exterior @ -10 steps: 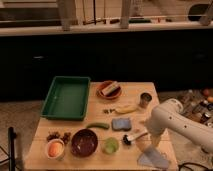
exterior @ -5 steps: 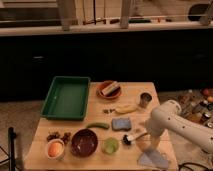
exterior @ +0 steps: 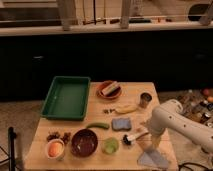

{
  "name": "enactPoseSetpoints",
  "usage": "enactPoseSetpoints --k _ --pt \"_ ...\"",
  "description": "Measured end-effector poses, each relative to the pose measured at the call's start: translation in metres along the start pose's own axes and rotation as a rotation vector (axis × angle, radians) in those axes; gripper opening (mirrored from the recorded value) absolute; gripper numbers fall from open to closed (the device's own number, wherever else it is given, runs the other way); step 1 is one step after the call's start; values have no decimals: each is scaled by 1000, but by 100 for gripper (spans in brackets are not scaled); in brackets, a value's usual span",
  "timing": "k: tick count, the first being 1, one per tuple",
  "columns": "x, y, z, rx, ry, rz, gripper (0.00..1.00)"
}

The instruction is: Place brush in tray

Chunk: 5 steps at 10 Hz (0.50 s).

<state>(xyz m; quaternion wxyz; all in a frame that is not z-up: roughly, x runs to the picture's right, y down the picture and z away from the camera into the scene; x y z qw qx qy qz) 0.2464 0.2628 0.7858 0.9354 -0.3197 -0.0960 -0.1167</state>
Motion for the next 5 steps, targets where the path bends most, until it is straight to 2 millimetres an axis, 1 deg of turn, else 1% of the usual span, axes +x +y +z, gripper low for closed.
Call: enactPoseSetpoints --k 1,5 --pt "1 -4 0 -3 -22 38 80" --pt "-2 -17 -1 -5 -36 80 80"
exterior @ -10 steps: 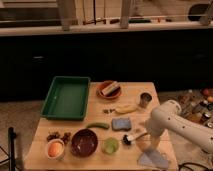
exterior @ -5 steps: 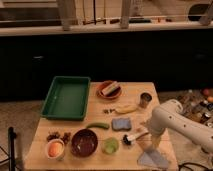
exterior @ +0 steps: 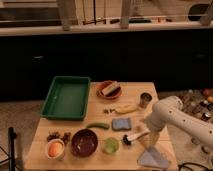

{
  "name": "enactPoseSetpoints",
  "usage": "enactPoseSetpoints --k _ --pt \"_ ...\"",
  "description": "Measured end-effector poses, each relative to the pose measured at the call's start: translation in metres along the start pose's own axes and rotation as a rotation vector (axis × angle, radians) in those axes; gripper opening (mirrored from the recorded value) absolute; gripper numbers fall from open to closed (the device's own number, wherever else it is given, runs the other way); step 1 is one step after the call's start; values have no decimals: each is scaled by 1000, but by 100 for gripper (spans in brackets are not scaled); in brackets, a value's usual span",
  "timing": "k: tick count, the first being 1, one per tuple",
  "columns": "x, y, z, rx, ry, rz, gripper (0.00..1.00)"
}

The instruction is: Place brush in tray

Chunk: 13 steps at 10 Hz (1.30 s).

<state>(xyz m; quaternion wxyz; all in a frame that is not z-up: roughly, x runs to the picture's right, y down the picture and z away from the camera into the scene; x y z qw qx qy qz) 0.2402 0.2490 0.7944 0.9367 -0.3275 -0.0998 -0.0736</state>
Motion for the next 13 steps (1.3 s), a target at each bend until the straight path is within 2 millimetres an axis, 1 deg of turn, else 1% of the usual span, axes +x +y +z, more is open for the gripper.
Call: enactPoseSetpoints --k 4,7,8,9,10,12,13 --pt "-8 -11 5 0 -3 13 80" --pt "-8 -16 16 -8 -9 28 80" --pt "-9 -18 20 -13 -11 32 78" --pt "-9 -19 26 -21 -12 35 70" --pt "-10 -19 28 -26 -12 37 62" --pt "-8 -17 30 -40 -13 51 39" --pt "-8 -18 30 -39 -11 50 29"
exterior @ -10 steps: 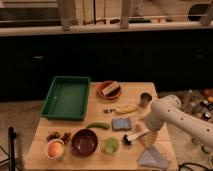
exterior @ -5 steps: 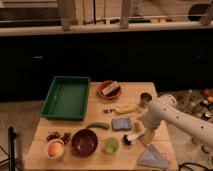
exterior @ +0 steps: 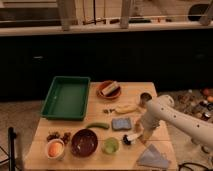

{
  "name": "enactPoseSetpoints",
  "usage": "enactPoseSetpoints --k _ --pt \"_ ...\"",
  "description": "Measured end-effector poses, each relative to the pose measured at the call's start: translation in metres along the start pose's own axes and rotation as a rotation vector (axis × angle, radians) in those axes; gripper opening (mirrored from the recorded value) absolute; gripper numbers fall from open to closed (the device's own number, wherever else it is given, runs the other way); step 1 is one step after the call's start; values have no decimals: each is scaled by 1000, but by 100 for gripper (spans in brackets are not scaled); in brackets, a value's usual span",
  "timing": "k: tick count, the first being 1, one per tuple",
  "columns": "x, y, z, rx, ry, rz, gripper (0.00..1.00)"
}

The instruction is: Place brush in tray

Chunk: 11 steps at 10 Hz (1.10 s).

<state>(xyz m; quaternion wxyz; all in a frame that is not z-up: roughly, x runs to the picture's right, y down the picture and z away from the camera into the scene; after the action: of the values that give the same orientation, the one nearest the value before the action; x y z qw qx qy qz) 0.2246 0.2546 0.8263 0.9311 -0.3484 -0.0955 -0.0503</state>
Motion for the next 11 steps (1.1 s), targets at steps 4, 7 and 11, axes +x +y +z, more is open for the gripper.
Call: enactPoseSetpoints --k 4,7,11 --pt "2 2 -4 -3 3 2 0" --pt "9 -4 -9 -4 2 10 0" --pt "17 -7 -21 4 5 11 0"
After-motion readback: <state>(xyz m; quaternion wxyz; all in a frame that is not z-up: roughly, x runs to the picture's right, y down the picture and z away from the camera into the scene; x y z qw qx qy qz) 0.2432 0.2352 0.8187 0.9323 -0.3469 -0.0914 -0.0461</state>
